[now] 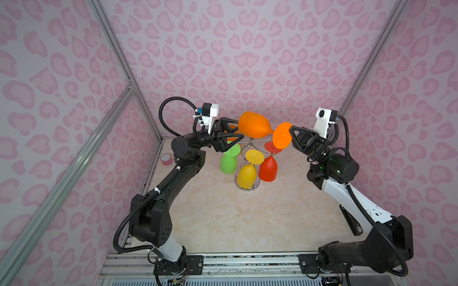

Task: Take the wine glass off the wine glass rack
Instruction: 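Grasp the orange glass bowl with the left gripper near the right gripper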

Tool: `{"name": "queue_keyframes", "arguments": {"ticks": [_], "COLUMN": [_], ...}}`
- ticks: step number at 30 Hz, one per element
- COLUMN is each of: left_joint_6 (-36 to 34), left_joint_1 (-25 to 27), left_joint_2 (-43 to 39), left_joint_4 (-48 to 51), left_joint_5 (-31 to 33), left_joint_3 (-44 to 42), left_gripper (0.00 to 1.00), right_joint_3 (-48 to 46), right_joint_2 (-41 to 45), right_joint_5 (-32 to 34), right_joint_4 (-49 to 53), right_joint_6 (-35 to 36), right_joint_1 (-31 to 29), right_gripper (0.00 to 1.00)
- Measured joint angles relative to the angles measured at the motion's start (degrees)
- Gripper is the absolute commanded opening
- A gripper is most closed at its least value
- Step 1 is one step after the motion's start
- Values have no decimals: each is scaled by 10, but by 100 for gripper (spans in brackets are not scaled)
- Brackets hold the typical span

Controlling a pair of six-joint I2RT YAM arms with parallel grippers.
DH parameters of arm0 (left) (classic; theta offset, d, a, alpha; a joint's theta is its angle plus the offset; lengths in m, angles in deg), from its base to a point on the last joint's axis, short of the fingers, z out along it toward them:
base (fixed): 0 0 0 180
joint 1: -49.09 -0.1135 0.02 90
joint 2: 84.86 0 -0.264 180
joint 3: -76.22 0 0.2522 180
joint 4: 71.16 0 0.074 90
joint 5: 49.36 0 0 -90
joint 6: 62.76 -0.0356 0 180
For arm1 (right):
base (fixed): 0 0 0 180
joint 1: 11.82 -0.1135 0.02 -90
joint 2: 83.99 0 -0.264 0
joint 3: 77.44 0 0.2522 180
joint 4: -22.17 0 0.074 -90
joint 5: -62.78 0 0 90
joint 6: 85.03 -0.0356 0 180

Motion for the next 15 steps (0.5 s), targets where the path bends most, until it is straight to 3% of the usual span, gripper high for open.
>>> {"name": "queue_keyframes", "arguments": {"ticks": [15], "left_joint_6": [36], "left_joint_1": [6], "left_joint_2": [0], "left_joint_4": [-94], "left_joint_5": [-24], "left_joint_3": [-10], "left_gripper": [5], "right_joint_3": [3], "right_joint_2": [-25], "right_joint_5": [53], "right_joint_4": [-6], "right_joint_6": [-6], "right_joint_1": [7], "right_gripper": [0]}}
